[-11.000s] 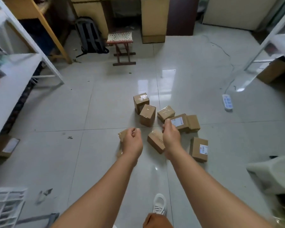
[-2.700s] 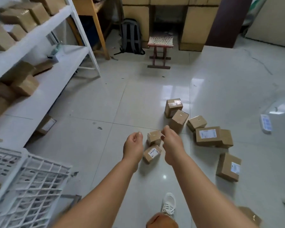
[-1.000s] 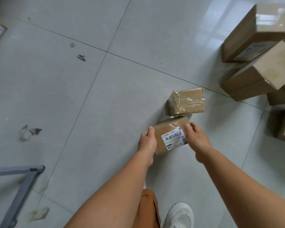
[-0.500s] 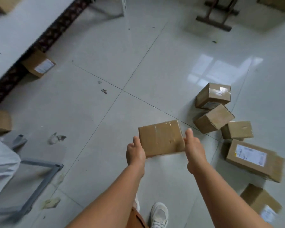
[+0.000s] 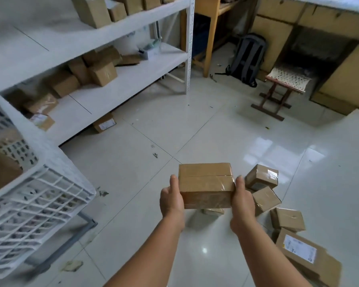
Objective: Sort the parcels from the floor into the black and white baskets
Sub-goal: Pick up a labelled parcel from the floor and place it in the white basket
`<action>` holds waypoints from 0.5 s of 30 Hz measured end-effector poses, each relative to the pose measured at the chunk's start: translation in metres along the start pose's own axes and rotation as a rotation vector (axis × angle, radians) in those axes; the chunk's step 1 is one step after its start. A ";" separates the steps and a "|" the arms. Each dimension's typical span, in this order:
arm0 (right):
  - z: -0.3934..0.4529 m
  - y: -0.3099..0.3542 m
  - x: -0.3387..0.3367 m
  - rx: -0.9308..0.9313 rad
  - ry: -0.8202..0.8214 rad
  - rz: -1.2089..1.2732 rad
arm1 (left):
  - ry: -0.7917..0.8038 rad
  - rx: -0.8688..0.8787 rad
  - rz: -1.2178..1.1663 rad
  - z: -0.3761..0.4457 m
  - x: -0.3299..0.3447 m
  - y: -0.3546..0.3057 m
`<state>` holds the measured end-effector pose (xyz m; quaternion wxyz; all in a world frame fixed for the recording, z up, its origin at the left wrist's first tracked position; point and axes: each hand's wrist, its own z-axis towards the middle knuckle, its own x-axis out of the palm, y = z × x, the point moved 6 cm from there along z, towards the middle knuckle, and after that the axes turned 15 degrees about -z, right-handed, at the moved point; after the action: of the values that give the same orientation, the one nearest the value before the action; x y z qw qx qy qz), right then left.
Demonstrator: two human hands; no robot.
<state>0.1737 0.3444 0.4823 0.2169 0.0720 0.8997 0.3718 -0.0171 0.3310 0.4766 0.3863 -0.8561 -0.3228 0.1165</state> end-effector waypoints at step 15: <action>-0.137 0.094 0.076 -0.329 0.215 0.192 | 0.158 0.342 -0.431 -0.063 -0.101 -0.157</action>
<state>0.0419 0.3458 0.6087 0.0923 0.0809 0.8340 0.5379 -0.1384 0.3063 0.6296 0.5648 -0.6966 -0.4421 0.0175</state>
